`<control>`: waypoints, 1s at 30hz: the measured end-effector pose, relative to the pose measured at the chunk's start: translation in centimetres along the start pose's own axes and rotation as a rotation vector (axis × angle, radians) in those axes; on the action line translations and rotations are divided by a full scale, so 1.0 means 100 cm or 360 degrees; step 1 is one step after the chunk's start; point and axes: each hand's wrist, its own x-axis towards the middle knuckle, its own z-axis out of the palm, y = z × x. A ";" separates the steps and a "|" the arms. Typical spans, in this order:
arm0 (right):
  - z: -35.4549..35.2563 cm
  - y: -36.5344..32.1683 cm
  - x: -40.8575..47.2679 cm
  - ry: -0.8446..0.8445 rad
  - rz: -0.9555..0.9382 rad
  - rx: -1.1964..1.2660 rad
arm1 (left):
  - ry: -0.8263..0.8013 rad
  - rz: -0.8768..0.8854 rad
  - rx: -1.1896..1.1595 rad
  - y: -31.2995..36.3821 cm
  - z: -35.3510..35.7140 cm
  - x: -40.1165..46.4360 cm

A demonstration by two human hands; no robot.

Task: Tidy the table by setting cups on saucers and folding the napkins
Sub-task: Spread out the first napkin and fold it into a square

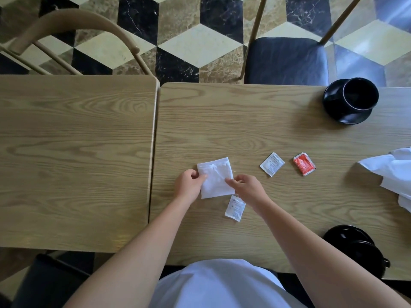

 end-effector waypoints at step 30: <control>0.032 -0.028 0.010 -0.0211 -0.0331 -0.0320 | -0.0198 -0.0275 -0.0612 0.009 0.038 -0.017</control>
